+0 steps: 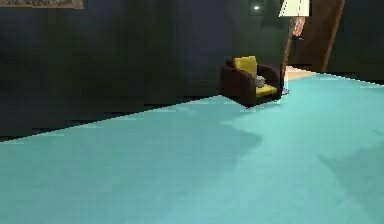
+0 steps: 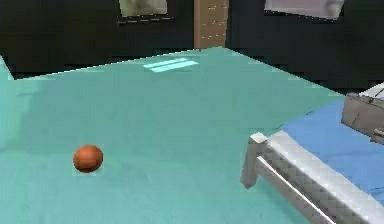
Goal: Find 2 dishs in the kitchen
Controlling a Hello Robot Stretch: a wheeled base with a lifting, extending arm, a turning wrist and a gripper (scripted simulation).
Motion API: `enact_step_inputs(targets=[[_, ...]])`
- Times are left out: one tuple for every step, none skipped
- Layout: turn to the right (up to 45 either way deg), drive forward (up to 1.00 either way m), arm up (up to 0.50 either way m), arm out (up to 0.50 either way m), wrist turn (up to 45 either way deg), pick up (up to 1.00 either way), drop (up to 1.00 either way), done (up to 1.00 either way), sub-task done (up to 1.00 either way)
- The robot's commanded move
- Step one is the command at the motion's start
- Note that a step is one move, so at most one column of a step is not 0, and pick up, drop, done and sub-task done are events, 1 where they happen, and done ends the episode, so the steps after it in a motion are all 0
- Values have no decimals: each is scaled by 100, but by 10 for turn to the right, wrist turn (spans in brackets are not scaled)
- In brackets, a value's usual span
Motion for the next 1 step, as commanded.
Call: enact_step_inputs(targets=[[-450, 0, 0, 0, 0, 0, 0, 0, 0]])
